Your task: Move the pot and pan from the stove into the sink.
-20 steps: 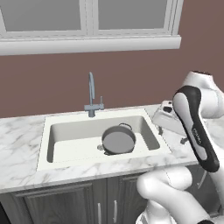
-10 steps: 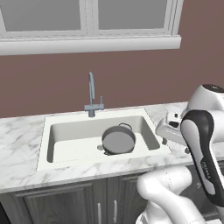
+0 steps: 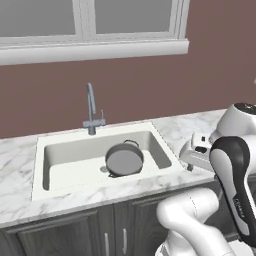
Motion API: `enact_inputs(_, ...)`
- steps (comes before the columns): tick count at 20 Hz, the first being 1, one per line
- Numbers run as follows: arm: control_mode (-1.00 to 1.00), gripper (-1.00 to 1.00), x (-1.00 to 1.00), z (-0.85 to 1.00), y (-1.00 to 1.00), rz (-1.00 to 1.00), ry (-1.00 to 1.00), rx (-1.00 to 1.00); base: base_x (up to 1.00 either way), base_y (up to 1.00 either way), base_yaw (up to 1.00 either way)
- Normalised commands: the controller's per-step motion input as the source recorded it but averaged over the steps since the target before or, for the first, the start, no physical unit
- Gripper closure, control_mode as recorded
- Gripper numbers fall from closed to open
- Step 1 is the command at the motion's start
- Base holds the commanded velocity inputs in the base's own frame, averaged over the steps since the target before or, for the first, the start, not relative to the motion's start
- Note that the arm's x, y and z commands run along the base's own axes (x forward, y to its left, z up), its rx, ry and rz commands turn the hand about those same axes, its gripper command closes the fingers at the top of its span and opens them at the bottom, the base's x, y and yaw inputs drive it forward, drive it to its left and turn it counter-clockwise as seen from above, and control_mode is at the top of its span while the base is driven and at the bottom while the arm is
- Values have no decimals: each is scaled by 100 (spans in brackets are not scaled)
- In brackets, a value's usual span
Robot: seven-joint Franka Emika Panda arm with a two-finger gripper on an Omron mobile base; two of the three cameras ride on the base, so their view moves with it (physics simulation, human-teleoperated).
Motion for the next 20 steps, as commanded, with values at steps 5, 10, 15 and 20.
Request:
enact_inputs(5, 100, -100, 0, 0, 0, 0, 0, 0, -10, 1, -41)
enact_inputs(10, 100, -100, 0, 0, 0, 0, 0, 0, 0, 2, -49)
enact_inputs(15, 100, -100, 0, 0, 0, 0, 0, 0, 0, 4, -50)
enact_inputs(20, 100, -100, 0, 0, 0, 0, 0, 0, 0, 3, -50)
